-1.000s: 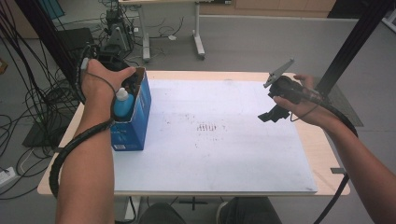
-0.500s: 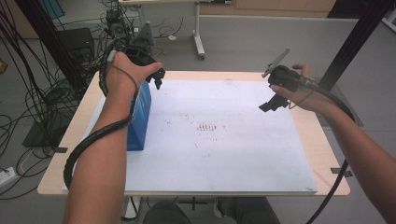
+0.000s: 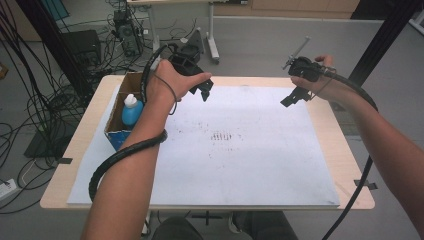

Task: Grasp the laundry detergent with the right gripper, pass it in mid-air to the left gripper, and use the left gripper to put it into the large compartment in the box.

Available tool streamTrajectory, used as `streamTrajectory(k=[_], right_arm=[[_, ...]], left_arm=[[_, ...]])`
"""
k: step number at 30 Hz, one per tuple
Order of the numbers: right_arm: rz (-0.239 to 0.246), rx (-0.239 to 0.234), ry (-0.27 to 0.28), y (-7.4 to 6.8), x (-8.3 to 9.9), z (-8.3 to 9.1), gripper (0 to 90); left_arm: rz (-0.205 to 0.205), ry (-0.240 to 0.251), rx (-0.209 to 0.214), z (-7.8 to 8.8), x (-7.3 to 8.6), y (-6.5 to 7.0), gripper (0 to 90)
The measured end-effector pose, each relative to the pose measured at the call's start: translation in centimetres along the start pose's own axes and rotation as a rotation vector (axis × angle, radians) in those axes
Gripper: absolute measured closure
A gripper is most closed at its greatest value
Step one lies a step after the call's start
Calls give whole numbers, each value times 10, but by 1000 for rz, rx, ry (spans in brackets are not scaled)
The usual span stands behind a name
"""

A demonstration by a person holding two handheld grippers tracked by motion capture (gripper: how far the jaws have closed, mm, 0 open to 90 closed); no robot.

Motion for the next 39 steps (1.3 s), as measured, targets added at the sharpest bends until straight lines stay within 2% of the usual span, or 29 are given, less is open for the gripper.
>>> streamTrajectory(k=[1,7,13,39], right_arm=[[-5,-1,-2,1,-1,-1,50],[-20,10,-21,12,-7,-2,50],[-11,19,-19,14,-13,0,51],[-18,25,-34,16,-8,1,51]], left_arm=[[-19,-6,-7,-2,2,5,132],[-58,-20,0,-5,8,19,132],[-87,-36,-6,-10,11,24,132],[-97,-41,-17,-13,11,25,129]])
Point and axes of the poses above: each handheld gripper's, and its own axes: z roughly backward along the jaws, x roughly out of its underside, y roughly to its right, the point moved 9 cm from there along -z, roughly forward along the jaws, and after that the axes turned 14 degrees about z, right-handed, at the moved point
